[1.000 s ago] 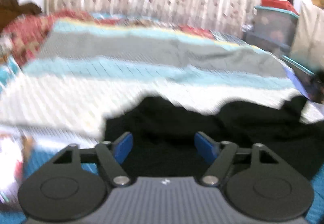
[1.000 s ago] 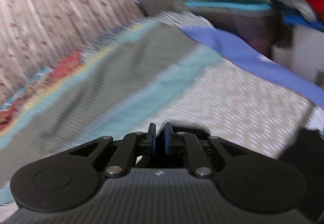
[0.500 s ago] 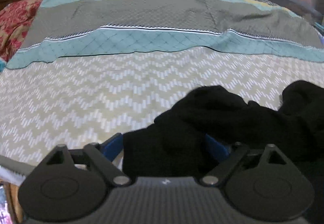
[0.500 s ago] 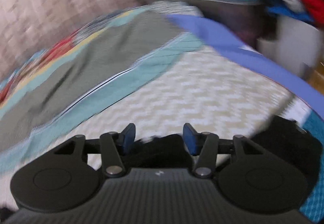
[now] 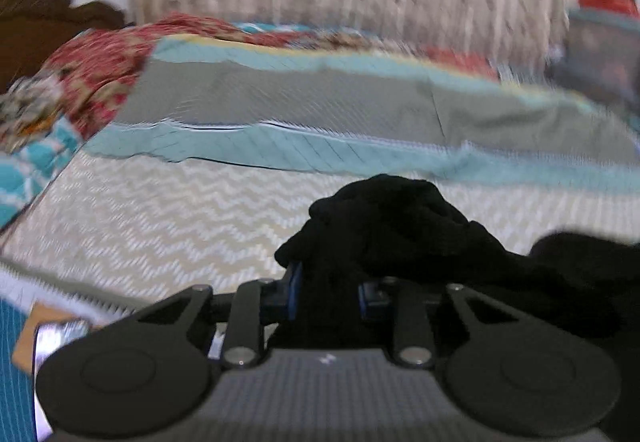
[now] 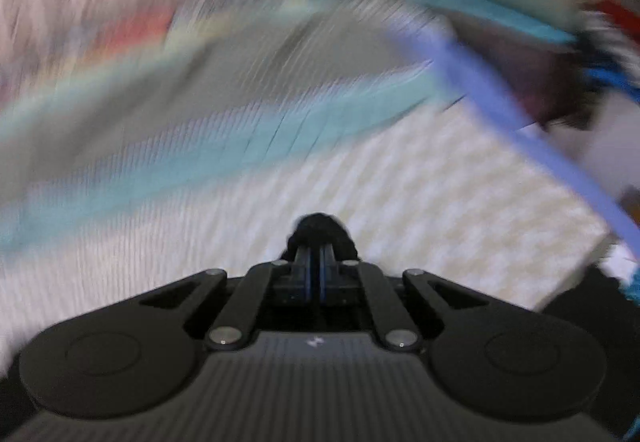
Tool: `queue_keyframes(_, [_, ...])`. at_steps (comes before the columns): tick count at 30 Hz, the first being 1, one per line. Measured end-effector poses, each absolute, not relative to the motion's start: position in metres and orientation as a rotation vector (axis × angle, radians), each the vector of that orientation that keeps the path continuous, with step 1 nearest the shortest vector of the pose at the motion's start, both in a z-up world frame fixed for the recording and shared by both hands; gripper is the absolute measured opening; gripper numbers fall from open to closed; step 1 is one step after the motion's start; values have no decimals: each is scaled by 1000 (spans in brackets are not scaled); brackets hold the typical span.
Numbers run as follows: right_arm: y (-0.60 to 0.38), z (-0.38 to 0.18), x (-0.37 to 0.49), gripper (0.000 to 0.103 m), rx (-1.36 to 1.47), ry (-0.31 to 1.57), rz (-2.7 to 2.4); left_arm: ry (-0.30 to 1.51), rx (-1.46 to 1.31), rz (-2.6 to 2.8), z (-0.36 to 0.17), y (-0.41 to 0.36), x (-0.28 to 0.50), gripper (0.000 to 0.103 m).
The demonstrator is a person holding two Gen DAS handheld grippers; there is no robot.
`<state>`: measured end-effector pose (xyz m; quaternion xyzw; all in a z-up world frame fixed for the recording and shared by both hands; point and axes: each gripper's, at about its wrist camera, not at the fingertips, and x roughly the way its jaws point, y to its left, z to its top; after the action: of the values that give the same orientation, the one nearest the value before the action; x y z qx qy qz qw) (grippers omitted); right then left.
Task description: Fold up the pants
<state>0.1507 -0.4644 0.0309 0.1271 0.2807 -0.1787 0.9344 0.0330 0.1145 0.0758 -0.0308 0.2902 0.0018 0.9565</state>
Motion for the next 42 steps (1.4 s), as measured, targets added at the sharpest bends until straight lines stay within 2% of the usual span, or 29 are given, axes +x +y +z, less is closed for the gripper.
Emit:
queue_keyframes(4, [-539, 68, 101, 5, 408, 410, -515, 583, -148, 12, 72, 123, 6, 23])
queue_keyframes(7, [-571, 67, 73, 4, 391, 413, -611, 616, -160, 37, 60, 121, -4, 24])
queue_keyframes(9, [-586, 57, 58, 9, 401, 451, -696, 655, -164, 46, 53, 122, -4, 24])
queue_keyframes(11, [-598, 44, 48, 9, 484, 497, -696, 675, -182, 47, 51, 125, -6, 24])
queue_keyframes(15, [-588, 33, 37, 10, 487, 524, -638, 657, -188, 52, 57, 126, -6, 24])
queue_keyframes(18, [-574, 27, 39, 15, 497, 552, -548, 643, -192, 58, 58, 123, -7, 24])
queue_keyframes(20, [-565, 24, 41, 22, 531, 576, -505, 640, -200, 61, 59, 123, -5, 24])
queue_keyframes(27, [-566, -1, 18, 24, 796, 559, -464, 641, -214, 60, 61, 125, -2, 24])
queue_keyframes(35, [-579, -10, 6, 28, 841, 537, -520, 648, -221, 76, 62, 123, 0, 24])
queue_keyframes(40, [-583, -28, 10, 28, 897, 571, -513, 648, -219, 80, 64, 122, 1, 24])
queue_keyframes(42, [-583, -32, 14, 8, 898, 587, -503, 643, -218, 84, 65, 121, 2, 23])
